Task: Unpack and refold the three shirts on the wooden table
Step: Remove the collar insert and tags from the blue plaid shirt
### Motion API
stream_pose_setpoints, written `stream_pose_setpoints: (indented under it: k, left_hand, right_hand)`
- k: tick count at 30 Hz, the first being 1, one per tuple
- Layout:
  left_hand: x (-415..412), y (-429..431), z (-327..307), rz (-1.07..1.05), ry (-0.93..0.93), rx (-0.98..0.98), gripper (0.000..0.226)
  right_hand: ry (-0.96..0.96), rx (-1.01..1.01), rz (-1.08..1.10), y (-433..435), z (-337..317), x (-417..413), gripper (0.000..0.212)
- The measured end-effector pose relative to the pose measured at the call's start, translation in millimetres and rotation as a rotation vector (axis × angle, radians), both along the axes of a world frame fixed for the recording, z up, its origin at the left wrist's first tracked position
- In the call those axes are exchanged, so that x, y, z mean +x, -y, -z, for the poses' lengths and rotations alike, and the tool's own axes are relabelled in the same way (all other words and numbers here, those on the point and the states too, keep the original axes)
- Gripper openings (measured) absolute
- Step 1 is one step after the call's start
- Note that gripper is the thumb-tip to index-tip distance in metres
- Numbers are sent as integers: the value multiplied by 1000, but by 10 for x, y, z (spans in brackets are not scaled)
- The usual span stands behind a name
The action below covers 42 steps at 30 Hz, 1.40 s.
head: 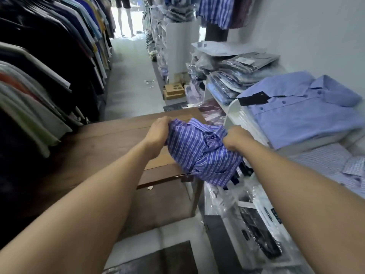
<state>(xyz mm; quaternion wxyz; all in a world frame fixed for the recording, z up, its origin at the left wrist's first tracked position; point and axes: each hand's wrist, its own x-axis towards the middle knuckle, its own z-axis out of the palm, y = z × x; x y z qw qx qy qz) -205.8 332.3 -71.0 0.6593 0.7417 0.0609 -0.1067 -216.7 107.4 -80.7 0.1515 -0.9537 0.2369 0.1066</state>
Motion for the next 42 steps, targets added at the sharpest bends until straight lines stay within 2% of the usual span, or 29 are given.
stream_pose_setpoints:
  k: [2,4,7,9,11,12,16,18,21,24,28,32,35,37,39,42]
  left_hand:
    - [-53,-207,-2,61,-40,-10,21]
    - [-123,-429,15,117,-106,8,36]
    - [-253,-703,103,229,-242,25,46]
    - [-370,-837,147,277,-268,69,38]
    - [-454,-954,209,272,-236,62,22]
    - [-482,-1012,246,250,-207,43,22]
    - [-574,-1204,273,195,-184,-137,18]
    - [-603,-1239,234,191,-185,-204,16]
    - [-625,-1266,142,166,-221,-349,15]
    - [-637,-1339,69,144,-279,-471,12]
    - [-695,-1462,-38,153,-319,-507,26]
    - [-723,-1615,-82,105,-293,-545,34]
    - [-713,-1798,-39,82,-234,-428,43]
    - [-687,-1904,27,94,-176,-304,62]
    - [-699,-1971,73,15,-93,-176,75]
    - [-748,-2040,133,-39,48,36,74]
  right_hand:
    - [-27,-26,-23,-173,15,-10,58]
    - [-50,-19,-49,-339,25,-63,50]
    - [-65,125,-91,-559,70,-161,34]
    - [-70,177,-110,-696,107,-219,34]
    - [-100,187,-133,-826,150,-285,35]
    - [-121,186,-141,-883,168,-325,36]
    - [-173,256,-155,-1108,215,-492,37]
    - [-171,316,-172,-1223,197,-563,49]
    - [-118,592,-128,-1419,162,-642,55]
    - [-124,913,-23,-1599,184,-663,46]
    - [-49,1015,-18,-1848,205,-664,47]
    - [10,1151,59,-1974,159,-631,33]
    - [18,1220,95,-1990,38,-598,31]
    - [78,1219,103,-2046,-57,-583,23]
    - [213,1162,99,-2130,-120,-558,14]
    - [391,995,57,-2231,-166,-499,15]
